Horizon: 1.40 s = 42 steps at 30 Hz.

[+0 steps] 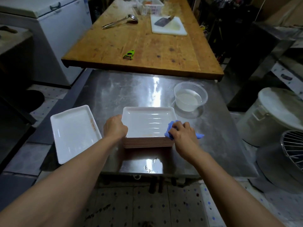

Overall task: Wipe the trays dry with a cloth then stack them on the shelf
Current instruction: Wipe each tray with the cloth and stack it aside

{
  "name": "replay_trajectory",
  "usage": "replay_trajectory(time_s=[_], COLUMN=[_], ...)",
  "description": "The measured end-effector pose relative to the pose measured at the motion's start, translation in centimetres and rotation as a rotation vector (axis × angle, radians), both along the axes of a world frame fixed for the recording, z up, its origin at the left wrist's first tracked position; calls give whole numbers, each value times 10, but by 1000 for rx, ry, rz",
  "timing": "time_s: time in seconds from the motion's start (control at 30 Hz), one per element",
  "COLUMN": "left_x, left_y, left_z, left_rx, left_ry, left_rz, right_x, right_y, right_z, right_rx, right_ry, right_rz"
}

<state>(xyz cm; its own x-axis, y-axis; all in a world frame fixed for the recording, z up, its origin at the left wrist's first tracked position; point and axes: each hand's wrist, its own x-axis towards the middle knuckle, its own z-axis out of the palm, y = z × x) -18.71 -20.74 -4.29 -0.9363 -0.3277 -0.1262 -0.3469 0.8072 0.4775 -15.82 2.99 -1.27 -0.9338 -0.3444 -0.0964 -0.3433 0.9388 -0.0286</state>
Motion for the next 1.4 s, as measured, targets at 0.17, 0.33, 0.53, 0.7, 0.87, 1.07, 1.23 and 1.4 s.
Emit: replay_trajectory(time_s=[0.17, 0.33, 0.53, 0.7, 0.87, 1.07, 1.23, 1.4], left_x=[2, 22, 37, 33, 37, 45, 47, 53], left_y=[1, 12, 45, 59, 54, 52, 50, 39], left_z=[0, 10, 9, 1, 4, 31, 64, 107], left_rx=[-18, -111, -218, -337, -303, -245, -264, 107], left_ry=[-7, 42, 228, 211, 264, 435, 512, 571], left_rz=[1, 12, -404, -496, -515, -513, -424, -268], right_x=[5, 4, -4, 3, 11, 13, 14, 10], right_y=[3, 17, 26, 35, 36, 32, 25, 1], right_z=[10, 17, 19, 16, 17, 24, 47, 87], right_rx=[-71, -643, -771, -807, -833, -889, -991, -1170], right_ry=[10, 134, 78, 12, 1, 31, 75, 102], right_rz=[-65, -269, -487, -507, -527, -574, -598, -542])
